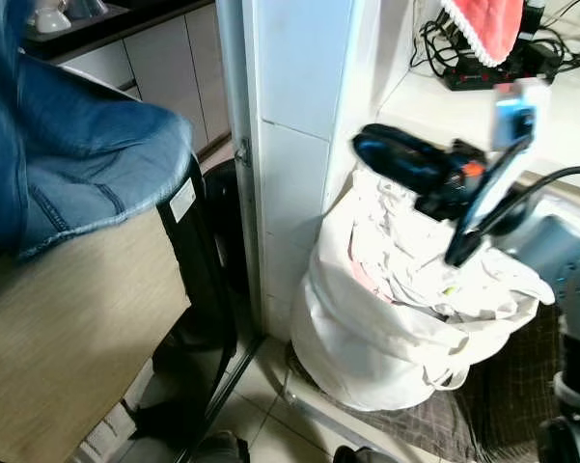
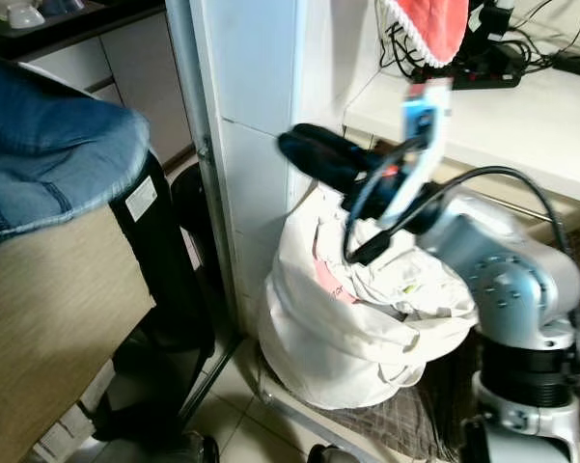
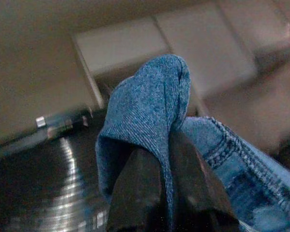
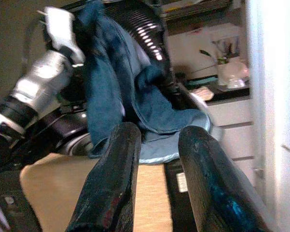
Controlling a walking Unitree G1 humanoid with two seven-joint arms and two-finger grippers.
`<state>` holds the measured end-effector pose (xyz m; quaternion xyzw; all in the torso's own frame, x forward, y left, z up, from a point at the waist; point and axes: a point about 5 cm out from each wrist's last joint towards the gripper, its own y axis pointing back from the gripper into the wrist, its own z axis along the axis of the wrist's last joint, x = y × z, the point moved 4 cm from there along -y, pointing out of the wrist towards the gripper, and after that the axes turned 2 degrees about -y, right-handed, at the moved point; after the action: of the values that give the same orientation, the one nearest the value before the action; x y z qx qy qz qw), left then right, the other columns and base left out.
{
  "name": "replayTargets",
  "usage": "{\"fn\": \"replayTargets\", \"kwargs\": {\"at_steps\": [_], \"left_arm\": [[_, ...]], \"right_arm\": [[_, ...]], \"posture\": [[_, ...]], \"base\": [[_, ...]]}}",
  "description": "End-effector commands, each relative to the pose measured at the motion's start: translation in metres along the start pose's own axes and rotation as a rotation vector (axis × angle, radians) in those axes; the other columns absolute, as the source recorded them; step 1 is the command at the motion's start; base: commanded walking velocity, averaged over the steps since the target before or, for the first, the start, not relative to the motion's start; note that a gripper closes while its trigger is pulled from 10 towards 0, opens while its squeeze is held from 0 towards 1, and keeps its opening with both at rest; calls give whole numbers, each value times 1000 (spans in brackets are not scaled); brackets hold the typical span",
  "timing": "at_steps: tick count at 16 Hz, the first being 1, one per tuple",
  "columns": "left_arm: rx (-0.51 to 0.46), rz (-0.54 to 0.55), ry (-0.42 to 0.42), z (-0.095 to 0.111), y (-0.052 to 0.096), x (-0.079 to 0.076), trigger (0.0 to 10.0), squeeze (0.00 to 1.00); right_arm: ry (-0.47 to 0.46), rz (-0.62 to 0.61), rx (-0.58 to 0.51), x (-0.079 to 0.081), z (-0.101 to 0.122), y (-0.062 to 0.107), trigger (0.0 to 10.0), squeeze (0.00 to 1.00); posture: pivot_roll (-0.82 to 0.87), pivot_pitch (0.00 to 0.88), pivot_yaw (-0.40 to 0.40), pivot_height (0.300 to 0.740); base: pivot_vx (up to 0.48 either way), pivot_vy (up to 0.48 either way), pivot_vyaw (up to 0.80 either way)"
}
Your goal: Clothes washing
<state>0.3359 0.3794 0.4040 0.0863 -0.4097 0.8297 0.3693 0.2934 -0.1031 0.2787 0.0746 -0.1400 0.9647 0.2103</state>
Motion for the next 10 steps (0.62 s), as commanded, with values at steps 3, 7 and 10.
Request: {"fn": "replayTargets", "kwargs": {"at_steps": [3, 7, 10], "left_arm": [[426, -132, -85, -107, 39, -24, 10000, 0], [707, -351, -18, -161, 85, -44, 10000, 1000], [729, -375, 45, -162, 85, -44, 10000, 1000]], "right_arm": [[48, 96, 125, 27, -24, -19, 10000, 0], [42, 205, 226, 46, -41, -17, 10000, 0], [55, 205, 249, 44, -43, -15, 10000, 0]], "posture": [[-53, 35, 32, 740], [-46, 38, 22, 740], [-42, 35, 15, 740]], "base": [[0, 0, 0], [0, 0, 0], [0, 0, 0]]}}
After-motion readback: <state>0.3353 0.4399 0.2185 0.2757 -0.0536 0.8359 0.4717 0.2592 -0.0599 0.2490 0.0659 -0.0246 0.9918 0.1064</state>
